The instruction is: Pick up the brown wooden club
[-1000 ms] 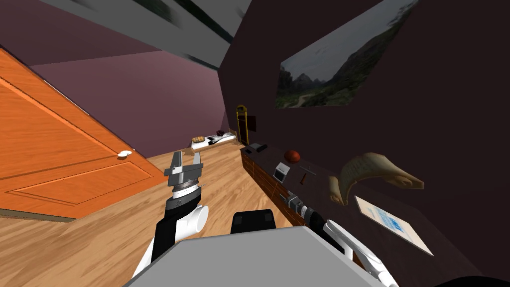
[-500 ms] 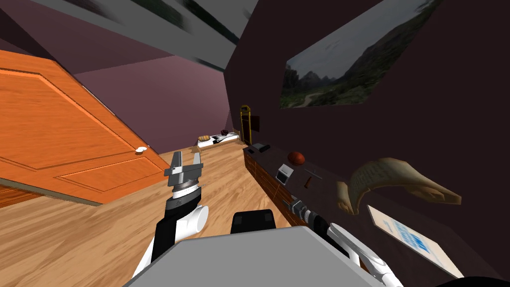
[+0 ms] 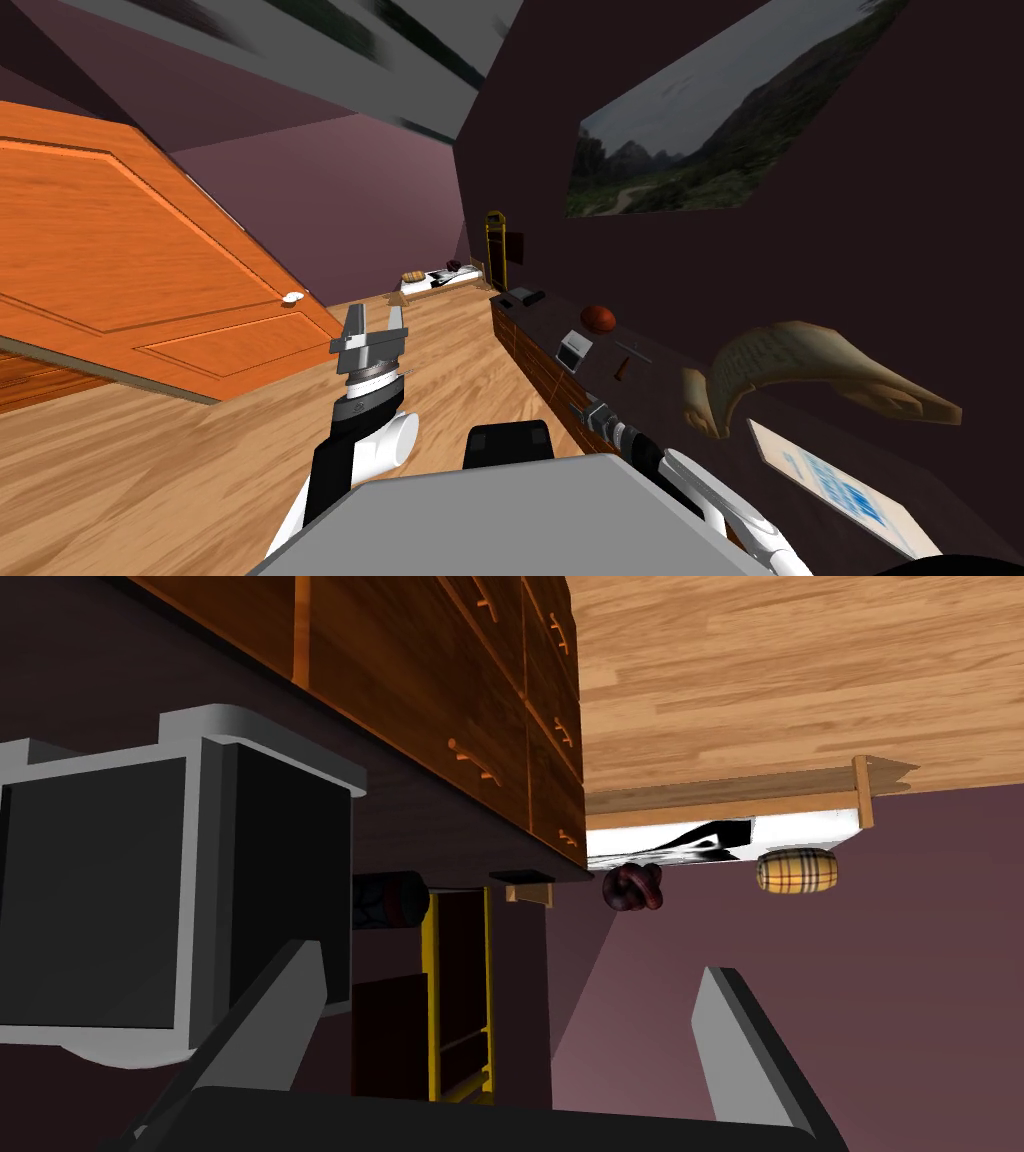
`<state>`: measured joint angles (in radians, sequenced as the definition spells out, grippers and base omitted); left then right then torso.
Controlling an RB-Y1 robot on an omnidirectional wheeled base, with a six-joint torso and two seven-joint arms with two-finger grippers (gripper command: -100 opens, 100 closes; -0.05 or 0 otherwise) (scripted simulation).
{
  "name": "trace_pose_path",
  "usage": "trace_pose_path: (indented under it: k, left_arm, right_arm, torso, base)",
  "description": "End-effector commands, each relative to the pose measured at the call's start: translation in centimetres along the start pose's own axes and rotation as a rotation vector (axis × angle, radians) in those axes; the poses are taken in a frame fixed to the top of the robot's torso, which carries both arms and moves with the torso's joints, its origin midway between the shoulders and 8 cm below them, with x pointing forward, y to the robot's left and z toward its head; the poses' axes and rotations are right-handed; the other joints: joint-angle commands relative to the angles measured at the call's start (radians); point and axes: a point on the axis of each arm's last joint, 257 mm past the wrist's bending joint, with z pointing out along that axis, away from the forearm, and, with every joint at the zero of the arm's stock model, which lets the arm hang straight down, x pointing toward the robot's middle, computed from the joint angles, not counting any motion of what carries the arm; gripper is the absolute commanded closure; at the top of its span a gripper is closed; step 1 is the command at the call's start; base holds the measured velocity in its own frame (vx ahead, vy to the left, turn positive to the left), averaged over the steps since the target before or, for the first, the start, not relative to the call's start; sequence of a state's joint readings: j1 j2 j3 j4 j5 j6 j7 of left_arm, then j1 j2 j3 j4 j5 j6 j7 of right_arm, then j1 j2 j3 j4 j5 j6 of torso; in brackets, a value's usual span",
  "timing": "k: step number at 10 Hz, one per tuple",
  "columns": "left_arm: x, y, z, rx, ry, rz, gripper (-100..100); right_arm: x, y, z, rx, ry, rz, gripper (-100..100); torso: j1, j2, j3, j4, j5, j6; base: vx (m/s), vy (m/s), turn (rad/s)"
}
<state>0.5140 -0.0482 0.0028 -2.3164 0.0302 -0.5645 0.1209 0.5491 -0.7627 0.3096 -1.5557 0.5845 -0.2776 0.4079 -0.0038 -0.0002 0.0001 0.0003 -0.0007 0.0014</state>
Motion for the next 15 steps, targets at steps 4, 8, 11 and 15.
trace_pose_path:
  k: [4, 8, 11, 15]
  left_arm:
    - [0.0, 0.0, 0.0, 0.000, 0.000, 0.000, 0]
    - [0.0, 0.0, 0.0, 0.000, 0.000, 0.000, 0]
    - [0.0, 0.0, 0.0, 0.000, 0.000, 0.000, 0]
    - [0.0, 0.0, 0.0, 0.000, 0.000, 0.000, 0]
  right_arm:
    - [1.9, -1.4, -0.3, 0.024, 0.057, -0.075, -100]
    - [4.7, -4.1, -1.0, 0.064, 0.152, -0.213, -100]
    - [6.3, -5.9, -1.6, 0.087, 0.210, -0.300, -100]
    - [7.1, -6.9, -2.0, 0.098, 0.241, -0.347, -100]
  torso:
    - [0.001, 0.000, 0.000, 0.000, 0.000, 0.000]
    - [-0.003, -0.001, 0.000, 0.000, -0.001, 0.000]
    - [-0.002, -0.001, -0.001, 0.000, 0.000, 0.000]
    - [-0.001, 0.000, 0.000, 0.000, 0.000, 0.000]
  base:
    - [0.002, -0.004, 0.029]
    - [0.011, -0.047, 0.115]
    - [0.013, -0.038, 0.106]
    - [0.003, -0.031, 0.024]
